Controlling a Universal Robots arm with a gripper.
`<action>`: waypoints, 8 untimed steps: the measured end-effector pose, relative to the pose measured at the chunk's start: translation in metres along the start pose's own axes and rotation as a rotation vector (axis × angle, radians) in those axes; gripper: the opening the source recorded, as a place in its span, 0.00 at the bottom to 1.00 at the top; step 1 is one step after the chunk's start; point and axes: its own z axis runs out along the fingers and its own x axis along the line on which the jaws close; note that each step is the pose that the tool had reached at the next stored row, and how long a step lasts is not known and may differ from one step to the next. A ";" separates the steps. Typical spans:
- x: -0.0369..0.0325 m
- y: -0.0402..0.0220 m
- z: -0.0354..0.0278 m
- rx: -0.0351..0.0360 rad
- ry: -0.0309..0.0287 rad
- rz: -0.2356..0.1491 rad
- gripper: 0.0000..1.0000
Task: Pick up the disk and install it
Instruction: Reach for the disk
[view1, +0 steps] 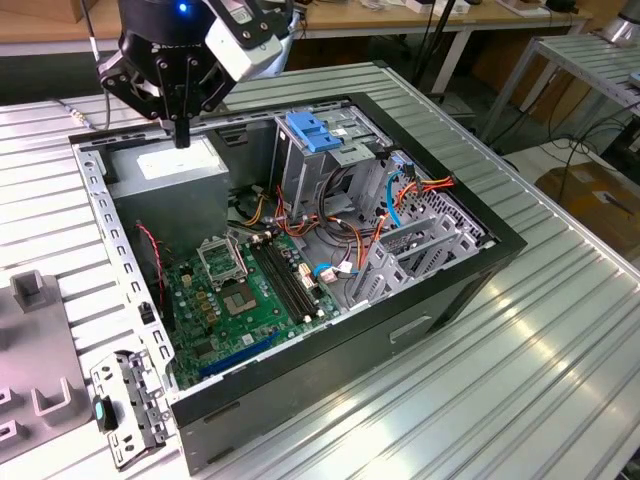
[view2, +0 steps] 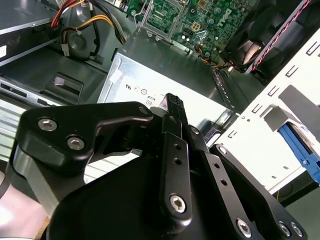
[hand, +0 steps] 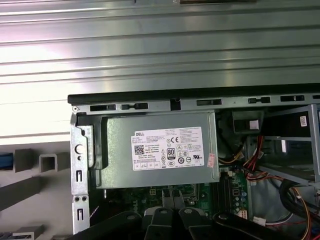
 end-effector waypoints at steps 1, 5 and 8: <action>0.0003 0.0000 0.0000 0.0001 0.0001 0.000 0.11; 0.0018 -0.0001 0.0000 0.0000 0.0000 0.000 0.11; 0.0044 -0.0003 0.0000 0.0000 0.0000 0.000 0.11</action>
